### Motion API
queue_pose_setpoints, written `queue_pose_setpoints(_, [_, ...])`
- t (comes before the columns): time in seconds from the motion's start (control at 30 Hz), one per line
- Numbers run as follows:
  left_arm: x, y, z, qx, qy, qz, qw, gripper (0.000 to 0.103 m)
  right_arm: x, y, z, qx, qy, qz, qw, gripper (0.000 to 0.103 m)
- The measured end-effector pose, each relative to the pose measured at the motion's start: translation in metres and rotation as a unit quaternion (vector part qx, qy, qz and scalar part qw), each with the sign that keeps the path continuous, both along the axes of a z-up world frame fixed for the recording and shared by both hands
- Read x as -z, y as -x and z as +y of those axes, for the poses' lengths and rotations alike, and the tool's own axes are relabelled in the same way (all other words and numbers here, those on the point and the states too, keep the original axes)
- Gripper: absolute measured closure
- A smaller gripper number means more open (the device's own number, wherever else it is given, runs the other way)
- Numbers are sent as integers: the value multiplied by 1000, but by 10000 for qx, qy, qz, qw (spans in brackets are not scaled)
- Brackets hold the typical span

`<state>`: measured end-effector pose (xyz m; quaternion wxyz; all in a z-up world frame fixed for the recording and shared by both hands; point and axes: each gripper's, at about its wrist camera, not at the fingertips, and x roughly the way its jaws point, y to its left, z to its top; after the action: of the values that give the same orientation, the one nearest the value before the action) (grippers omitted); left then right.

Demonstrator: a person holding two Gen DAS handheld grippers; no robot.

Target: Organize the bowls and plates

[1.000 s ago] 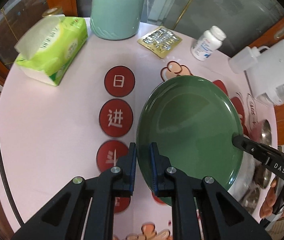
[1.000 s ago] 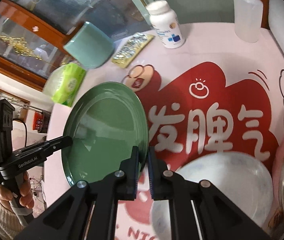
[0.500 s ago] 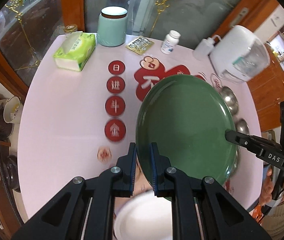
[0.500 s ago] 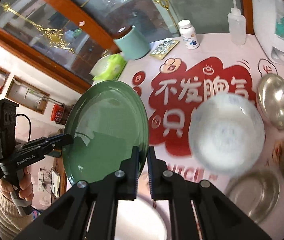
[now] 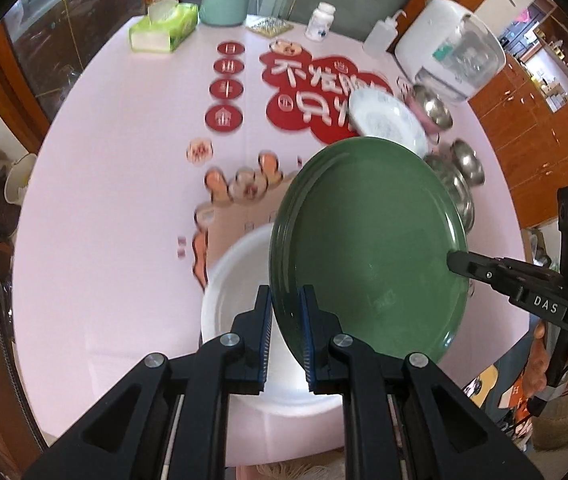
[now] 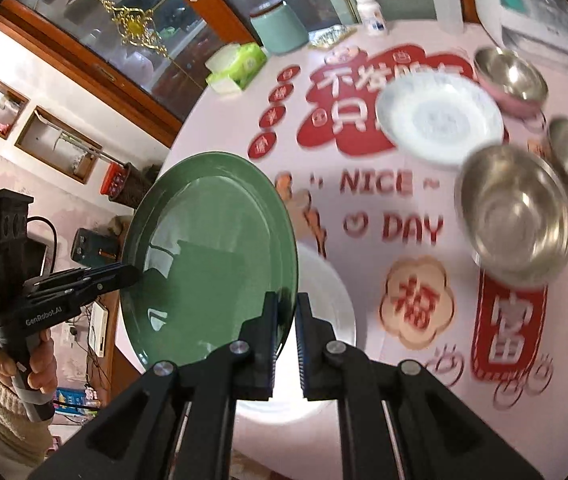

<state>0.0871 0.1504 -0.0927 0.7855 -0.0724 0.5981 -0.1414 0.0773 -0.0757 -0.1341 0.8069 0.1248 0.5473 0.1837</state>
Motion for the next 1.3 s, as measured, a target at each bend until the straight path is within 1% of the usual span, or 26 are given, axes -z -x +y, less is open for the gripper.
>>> queue_pose_setpoints(0.1, [26,18,3,-23,63,171,9998,92,22,14,1,45,36,93,9999,95])
queue_pose_setpoints(0.23, [59,33,4,-107,53,297,9995,92,51,25,6,38,103,126,9999,95])
queue_pose_setpoints(0.3, [75,39,6,-162,85,383,9991,92,63,29,9,5,216,82,9997,95])
queue_pose_setpoints(0.4, [93,46,7,-186,100,468,9987,92,74,29,14,-61,373,-4,9993,95])
queue_pose_setpoints(0.53, [114,47,10,-232,8,589,9980,92,85,23,23,-129,487,-13,9987,95])
queue_pose_setpoints(0.63, [122,42,16,-365,-46,615,9974,92,92,18,32,-221,561,-12,9982,95])
queue_pose_setpoints(0.7, [125,39,21,-463,8,610,9971,92,95,15,36,-249,611,-14,9978,95])
queue_pose_setpoints(0.87, [134,33,22,-512,55,709,9962,92,110,9,35,-201,636,260,9974,93])
queue_pose_setpoints(1.0, [133,33,22,-535,81,696,9961,91,111,9,33,-222,594,320,9975,93])
queue_pose_setpoints(1.13, [133,31,23,-598,178,730,9954,91,109,8,40,-363,774,282,9959,90])
queue_pose_setpoints(1.2, [131,31,23,-616,131,689,9956,91,109,8,43,-436,816,263,9954,90])
queue_pose_setpoints(1.3, [125,31,23,-576,-34,579,9967,91,112,9,44,-539,820,369,9945,90])
